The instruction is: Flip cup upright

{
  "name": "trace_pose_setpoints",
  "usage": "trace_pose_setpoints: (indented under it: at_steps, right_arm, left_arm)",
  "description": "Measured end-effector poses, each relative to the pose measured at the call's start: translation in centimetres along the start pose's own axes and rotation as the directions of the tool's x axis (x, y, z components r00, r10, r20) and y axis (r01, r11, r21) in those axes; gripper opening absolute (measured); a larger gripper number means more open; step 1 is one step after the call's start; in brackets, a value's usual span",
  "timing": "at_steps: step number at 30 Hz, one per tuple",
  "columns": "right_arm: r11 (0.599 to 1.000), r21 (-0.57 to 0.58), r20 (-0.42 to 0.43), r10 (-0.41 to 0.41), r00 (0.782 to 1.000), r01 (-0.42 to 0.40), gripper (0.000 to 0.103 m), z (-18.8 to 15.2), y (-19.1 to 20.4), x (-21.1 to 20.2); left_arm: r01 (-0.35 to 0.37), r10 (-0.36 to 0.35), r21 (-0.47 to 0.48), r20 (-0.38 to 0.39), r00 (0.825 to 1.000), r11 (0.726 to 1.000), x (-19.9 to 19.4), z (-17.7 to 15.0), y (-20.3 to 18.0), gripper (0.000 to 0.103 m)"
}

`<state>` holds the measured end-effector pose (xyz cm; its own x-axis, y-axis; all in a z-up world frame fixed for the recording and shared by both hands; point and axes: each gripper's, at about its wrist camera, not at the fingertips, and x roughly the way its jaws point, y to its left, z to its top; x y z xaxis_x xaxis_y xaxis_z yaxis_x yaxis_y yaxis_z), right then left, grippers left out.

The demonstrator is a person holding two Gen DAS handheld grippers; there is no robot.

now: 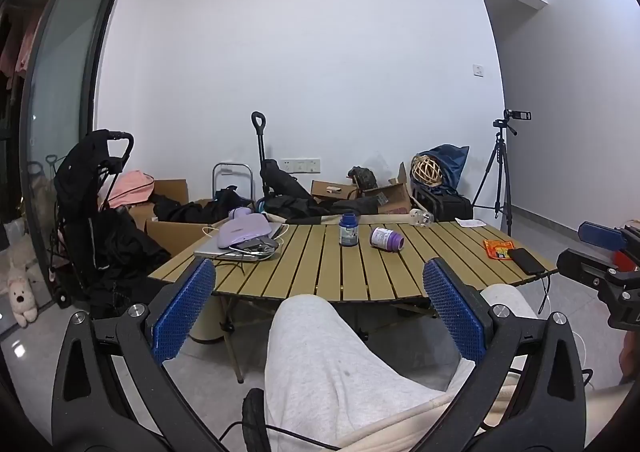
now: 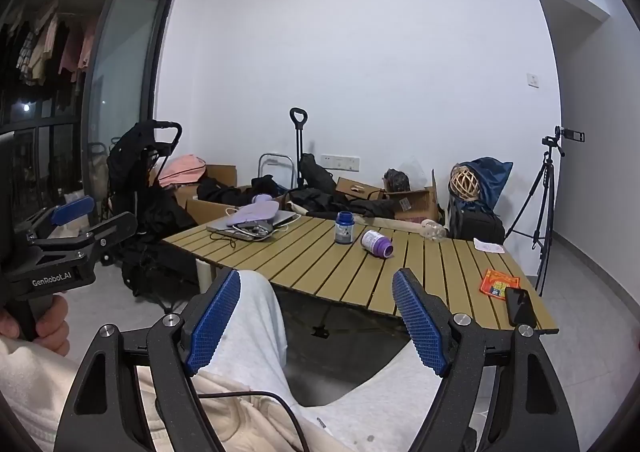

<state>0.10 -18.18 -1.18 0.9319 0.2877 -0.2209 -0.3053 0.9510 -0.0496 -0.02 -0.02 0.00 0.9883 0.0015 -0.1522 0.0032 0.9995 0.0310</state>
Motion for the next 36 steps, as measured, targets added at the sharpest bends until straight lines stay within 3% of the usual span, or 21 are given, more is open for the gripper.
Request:
trace_pose_setpoints:
  at_steps: [12, 30, 36]
  right_arm:
    - [0.999, -0.030, 0.016, -0.023, 1.000, 0.023, 0.083, 0.5, 0.3, -0.1]
    - [0.998, -0.058, 0.004, 0.023, 1.000, -0.022, 0.083, 0.5, 1.0, 0.2]
    - [0.998, -0.060, -0.015, 0.031, 0.999, -0.031, 0.083, 0.4, 1.1, 0.7]
  left_arm:
    - [-0.007, 0.007, 0.002, -0.001, 1.000, 1.000, 0.1, 0.0, 0.0, 0.103]
    - [0.002, -0.003, 0.013, 0.025, 1.000, 1.000, -0.2, -0.3, -0.5, 0.103]
    - [0.008, -0.008, -0.013, -0.015, 1.000, 1.000, 0.6, -0.6, -0.1, 0.103]
